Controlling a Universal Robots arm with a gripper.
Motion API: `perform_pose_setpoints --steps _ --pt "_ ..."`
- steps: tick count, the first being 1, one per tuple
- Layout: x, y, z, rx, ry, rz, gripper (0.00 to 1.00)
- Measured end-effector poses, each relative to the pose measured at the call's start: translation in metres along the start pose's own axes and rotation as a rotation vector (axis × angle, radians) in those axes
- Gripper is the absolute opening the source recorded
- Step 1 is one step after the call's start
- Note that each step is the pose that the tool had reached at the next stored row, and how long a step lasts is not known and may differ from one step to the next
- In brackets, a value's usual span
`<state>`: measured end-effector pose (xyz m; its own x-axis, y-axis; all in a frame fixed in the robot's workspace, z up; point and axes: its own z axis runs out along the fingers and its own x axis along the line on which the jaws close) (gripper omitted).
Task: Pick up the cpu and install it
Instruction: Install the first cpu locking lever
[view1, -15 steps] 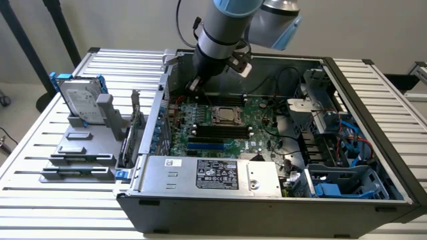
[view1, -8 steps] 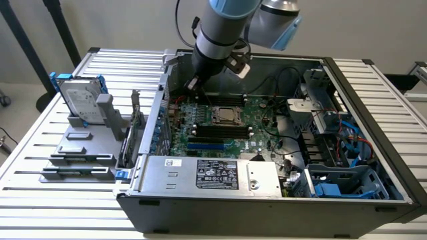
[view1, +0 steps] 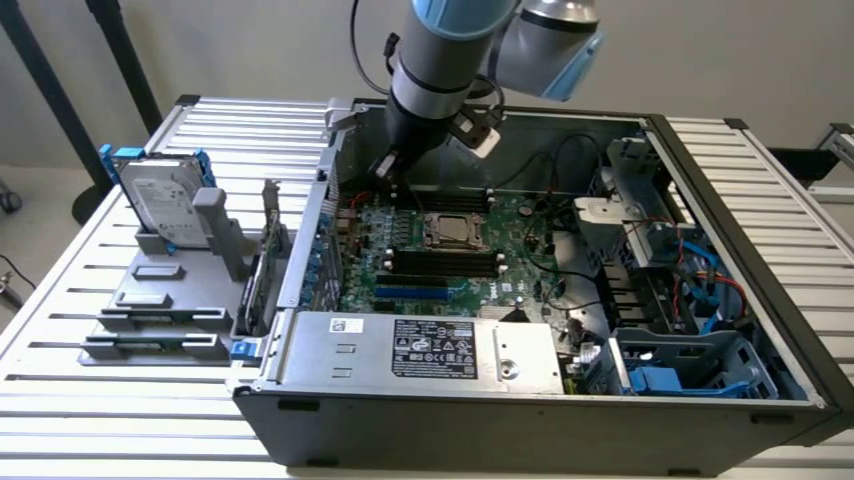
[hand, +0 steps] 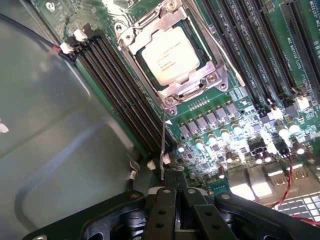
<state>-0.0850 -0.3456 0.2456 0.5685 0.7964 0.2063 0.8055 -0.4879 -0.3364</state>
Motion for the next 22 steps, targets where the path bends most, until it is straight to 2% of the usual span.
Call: perform_pose_setpoints --steps 4,11,13,20,22 --pt "0.0003 -0.0002 0.0002 -0.015 0.0168 0.018 0.11" --pt "0.0006 -0.0005 0.0 -0.0527 0.0499 0.049 0.11" --pt "0.0007 -0.0006 -0.0002 -0.0647 0.06 0.056 0.11" --pt "0.0011 -0.0008 -0.0003 -0.1162 0.1012 0.073 0.11" --pt "0.0012 -0.0009 -0.0002 -0.1286 0.1111 0.078 0.11"
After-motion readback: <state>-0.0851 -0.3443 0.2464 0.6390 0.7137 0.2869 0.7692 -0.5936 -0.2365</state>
